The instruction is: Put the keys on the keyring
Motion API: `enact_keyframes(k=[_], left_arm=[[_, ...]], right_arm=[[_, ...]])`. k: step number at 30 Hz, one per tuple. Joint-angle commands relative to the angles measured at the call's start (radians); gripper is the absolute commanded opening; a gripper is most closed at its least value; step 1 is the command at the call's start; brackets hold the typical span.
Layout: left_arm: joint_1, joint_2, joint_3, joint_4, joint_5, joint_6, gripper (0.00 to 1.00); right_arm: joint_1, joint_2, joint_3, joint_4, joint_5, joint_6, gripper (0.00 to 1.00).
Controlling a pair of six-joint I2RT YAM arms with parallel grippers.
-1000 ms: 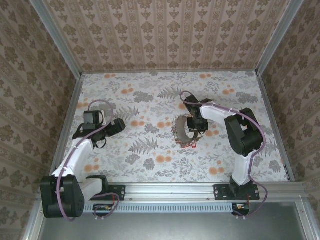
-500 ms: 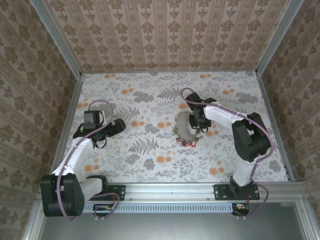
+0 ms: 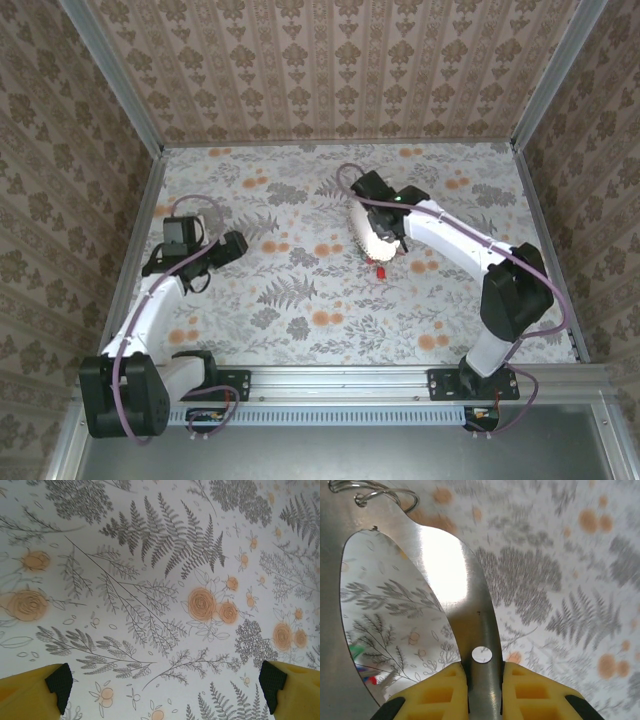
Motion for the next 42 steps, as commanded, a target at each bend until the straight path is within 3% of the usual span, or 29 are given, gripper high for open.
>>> enact_keyframes(k=[1,6,13,17,26,30,36,42], left_arm=[[0.031,-0.053,0.029,-0.038,-0.043,-0.02,1.0],[0.098,-0.074,0.053,-0.089,-0.053,-0.041,1.0],[0.141,-0.081,0.084,-0.114,-0.07,-0.079,1.0],[0.155,-0.077,0.08,-0.098,-0.068,-0.11,1.0],[0.188,-0.081,0.056,-0.073,-0.036,-0.148,1.0],[0.197,-0.073,0.044,-0.046,-0.002,-0.167,1.0],[0.198,-0.064,0.031,-0.028,0.007,-0.172,1.0],[0.202,-0.058,0.015,-0.016,0.013,-0.178,1.0]], right_arm=[[0.091,-0.042,0.061,0.009,0.205,-0.135,0.12],[0.209,-0.058,0.065,0.154,0.349,-0.332,0.11],[0.374,-0.049,0.134,0.227,0.392,-0.437,0.08],[0.449,-0.072,0.071,0.453,0.452,-0.609,0.1],[0.502,-0.098,0.044,0.327,0.127,-0.398,0.08],[0.501,-0.088,0.011,0.312,0.077,-0.292,0.08],[0.436,-0.044,-0.011,0.287,0.059,-0.212,0.07],[0.307,0.004,-0.042,0.257,-0.037,-0.128,0.06]])
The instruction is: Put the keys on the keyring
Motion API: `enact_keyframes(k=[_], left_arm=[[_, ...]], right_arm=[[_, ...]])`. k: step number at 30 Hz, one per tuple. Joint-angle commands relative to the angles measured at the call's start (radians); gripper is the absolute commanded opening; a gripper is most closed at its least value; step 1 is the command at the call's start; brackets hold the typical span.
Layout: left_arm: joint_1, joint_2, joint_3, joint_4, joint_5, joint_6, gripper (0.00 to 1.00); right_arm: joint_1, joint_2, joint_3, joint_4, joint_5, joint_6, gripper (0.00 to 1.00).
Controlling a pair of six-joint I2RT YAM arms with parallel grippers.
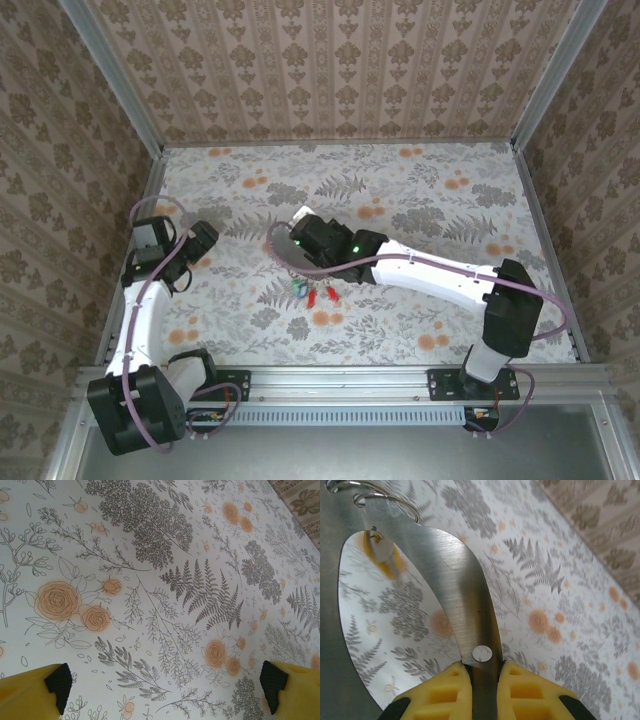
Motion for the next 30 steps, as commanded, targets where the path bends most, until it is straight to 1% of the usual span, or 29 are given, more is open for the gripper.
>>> enact_keyframes(k=[1,6,9,14,16,18,21,23,24,27,30], left_arm=[[0.01,0.005,-0.014,0.019,0.019,-0.013,1.0],[0.011,0.025,0.005,0.023,0.053,0.023,1.0],[0.012,0.043,0.021,0.017,0.065,0.043,1.0],[0.013,0.06,0.043,0.006,0.058,0.085,1.0],[0.013,0.068,0.06,-0.017,0.056,0.108,1.0],[0.013,0.079,0.076,-0.027,0.056,0.135,1.0],[0.012,0.089,0.084,-0.026,0.034,0.157,1.0],[0.006,0.092,0.089,-0.026,0.008,0.172,1.0],[0.003,0.092,0.093,-0.026,-0.017,0.179,1.0],[-0.009,0.083,0.082,0.005,-0.061,0.195,1.0],[-0.022,0.071,0.058,0.056,-0.111,0.192,1.0]], right_arm=[[-0.085,0.026,-0.029,-0.014,-0.067,0.097,0.06],[-0.212,0.095,-0.033,0.002,-0.104,0.133,0.06],[-0.272,0.158,-0.028,0.056,-0.116,0.143,0.06],[-0.363,0.272,0.04,0.079,-0.102,0.197,0.06],[-0.402,0.311,0.072,0.071,-0.12,0.235,0.06],[-0.432,0.339,0.095,0.067,-0.133,0.269,0.12],[-0.467,0.357,0.108,0.071,-0.17,0.312,0.26],[-0.483,0.339,0.097,0.084,-0.173,0.324,0.35],[-0.495,0.32,0.086,0.094,-0.174,0.331,0.38],[-0.539,0.246,0.031,0.129,-0.202,0.357,0.42],[-0.588,0.138,-0.047,0.173,-0.224,0.37,0.49]])
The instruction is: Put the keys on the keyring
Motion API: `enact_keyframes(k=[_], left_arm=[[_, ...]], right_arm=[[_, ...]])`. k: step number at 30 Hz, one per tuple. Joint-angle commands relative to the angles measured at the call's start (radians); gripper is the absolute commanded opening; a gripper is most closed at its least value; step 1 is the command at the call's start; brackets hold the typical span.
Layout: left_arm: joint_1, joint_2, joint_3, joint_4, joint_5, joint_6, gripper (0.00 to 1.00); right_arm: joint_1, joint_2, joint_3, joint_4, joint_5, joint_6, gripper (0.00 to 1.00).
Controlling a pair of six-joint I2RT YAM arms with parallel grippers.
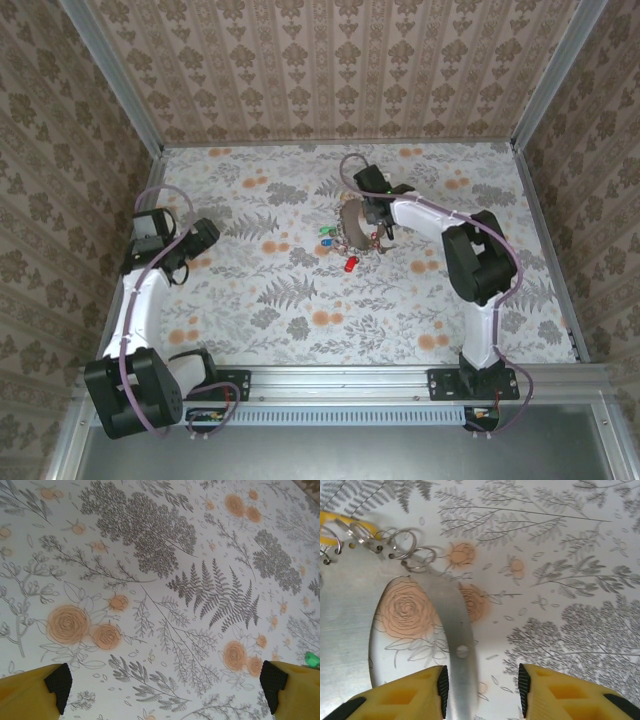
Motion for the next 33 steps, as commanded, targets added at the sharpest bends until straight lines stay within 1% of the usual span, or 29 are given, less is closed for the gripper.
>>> enact_keyframes(k=[1,3,5,8,9,10,11,14,16,17,18,19,20,21,24,25,28,29,30,31,33], left_arm=[[-0.014,-0.018,-0.01,0.067,-0.078,0.034,1.0],[-0.017,-0.021,-0.021,0.106,-0.068,0.043,1.0],[-0.029,-0.026,-0.02,0.136,-0.061,0.049,1.0],[-0.088,-0.05,-0.009,0.176,-0.117,0.11,1.0],[-0.115,-0.061,-0.009,0.196,-0.143,0.153,1.0],[-0.145,-0.071,-0.013,0.216,-0.174,0.196,1.0],[-0.163,-0.076,-0.022,0.236,-0.193,0.231,1.0],[-0.253,-0.088,-0.106,0.394,-0.223,0.387,1.0],[-0.319,-0.071,-0.195,0.558,-0.267,0.535,1.0],[-0.34,-0.05,-0.226,0.615,-0.32,0.561,1.0],[-0.335,-0.027,-0.248,0.666,-0.355,0.521,1.0],[-0.317,-0.013,-0.261,0.697,-0.314,0.496,1.0],[-0.301,0.0,-0.274,0.729,-0.283,0.489,1.0],[-0.292,0.015,-0.288,0.771,-0.267,0.485,1.0],[-0.272,0.078,-0.292,0.799,-0.273,0.482,1.0],[-0.266,0.107,-0.291,0.813,-0.27,0.481,1.0],[-0.264,0.199,-0.326,0.952,-0.251,0.504,1.0],[-0.267,0.222,-0.326,0.968,-0.262,0.503,1.0],[-0.268,0.256,-0.334,1.013,-0.273,0.511,1.0],[-0.27,0.268,-0.32,0.998,-0.284,0.528,1.0],[-0.27,0.296,-0.322,1.057,-0.267,0.58,1.0]], right_arm=[[-0.052,-0.172,-0.082,0.074,-0.033,0.041,0.5],[-0.08,-0.276,-0.158,0.117,-0.044,0.029,0.53],[-0.1,-0.399,-0.234,0.161,-0.05,-0.004,0.57],[-0.105,-0.608,-0.36,0.244,-0.012,-0.09,0.67],[-0.105,-0.677,-0.404,0.274,0.0,-0.118,0.75],[-0.105,-0.748,-0.449,0.303,0.01,-0.143,0.91],[-0.105,-0.804,-0.486,0.327,0.016,-0.164,0.99],[-0.105,-0.967,-0.631,0.416,0.031,-0.225,1.0],[-0.105,-1.056,-0.748,0.496,0.02,-0.286,1.0],[-0.105,-1.084,-0.806,0.539,0.0,-0.332,1.0],[-0.105,-1.113,-0.876,0.607,-0.029,-0.397,1.0],[-0.105,-1.137,-0.954,0.689,-0.046,-0.442,1.0],[-0.105,-1.15,-1.015,0.762,-0.05,-0.466,1.0],[-0.114,-1.154,-1.07,0.824,-0.039,-0.457,1.0],[-0.17,-1.085,-1.104,0.799,-0.082,-0.417,0.99],[-0.181,-1.048,-1.118,0.84,-0.083,-0.397,1.0],[-0.233,-0.916,-1.19,1.111,-0.083,-0.297,1.0],[-0.251,-0.871,-1.194,1.169,-0.083,-0.277,1.0],[-0.269,-0.809,-1.194,1.225,-0.091,-0.273,1.0],[-0.286,-0.751,-1.187,1.287,-0.096,-0.274,1.0],[-0.323,-0.667,-1.167,1.373,-0.166,-0.293,1.0]])
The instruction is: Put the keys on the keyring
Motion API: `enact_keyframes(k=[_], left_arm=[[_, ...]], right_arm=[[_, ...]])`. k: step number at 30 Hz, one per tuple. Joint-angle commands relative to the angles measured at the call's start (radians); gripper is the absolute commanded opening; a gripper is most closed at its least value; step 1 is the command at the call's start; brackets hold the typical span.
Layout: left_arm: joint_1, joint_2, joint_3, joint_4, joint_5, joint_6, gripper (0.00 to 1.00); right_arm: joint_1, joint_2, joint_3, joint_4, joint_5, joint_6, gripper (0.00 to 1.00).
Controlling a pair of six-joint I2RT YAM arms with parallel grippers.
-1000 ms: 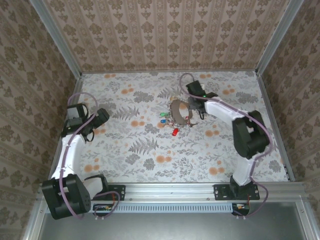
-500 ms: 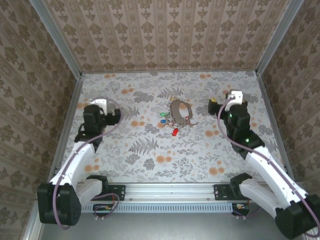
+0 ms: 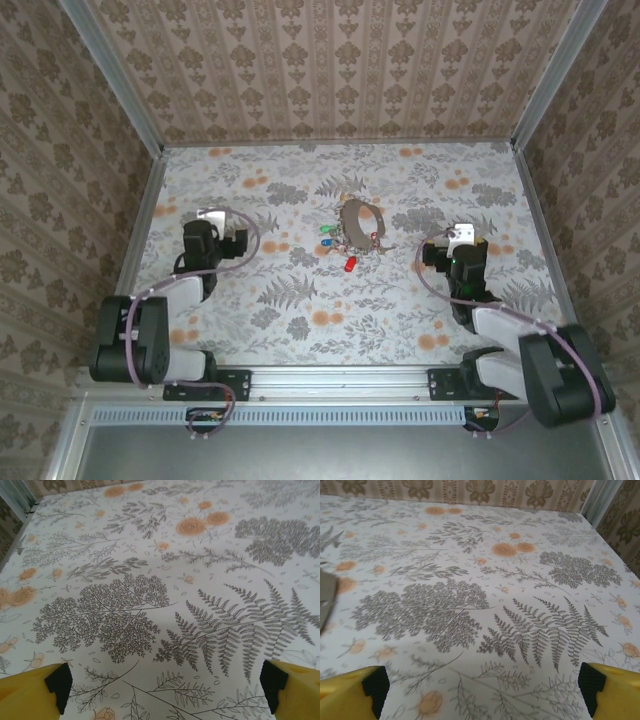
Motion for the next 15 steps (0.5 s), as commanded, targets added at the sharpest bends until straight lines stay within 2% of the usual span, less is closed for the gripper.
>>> enact_keyframes(k=[1,3,4,7,8,9,11,13,15], left_arm=[[0.004,0.039,-0.018,0.187,0.0,0.084,1.0],[0.039,0.085,-0.025,0.243,0.011,0.048,1.0],[0.072,0.104,-0.028,0.264,0.054,0.027,1.0],[0.1,0.168,-0.083,0.425,0.145,0.03,1.0],[0.1,0.176,-0.093,0.452,0.153,0.041,1.0],[0.097,0.164,-0.085,0.409,0.148,0.037,1.0],[0.096,0.175,-0.055,0.372,0.132,0.033,1.0],[0.102,0.174,-0.048,0.362,0.125,0.02,1.0],[0.102,0.171,-0.047,0.351,0.126,0.02,1.0]], right_arm=[[-0.049,0.109,0.026,0.276,-0.078,0.016,1.0],[-0.09,0.177,0.044,0.311,-0.085,0.055,1.0],[-0.105,0.225,0.042,0.346,-0.086,0.08,1.0],[-0.118,0.381,0.024,0.554,-0.063,0.095,0.99],[-0.117,0.352,0.038,0.487,-0.069,0.096,1.0],[-0.116,0.31,0.071,0.352,-0.068,0.104,1.0],[-0.112,0.35,0.115,0.337,-0.053,0.095,1.0],[-0.103,0.334,0.175,0.19,-0.072,0.08,1.0],[-0.092,0.343,0.167,0.229,-0.063,0.068,1.0]])
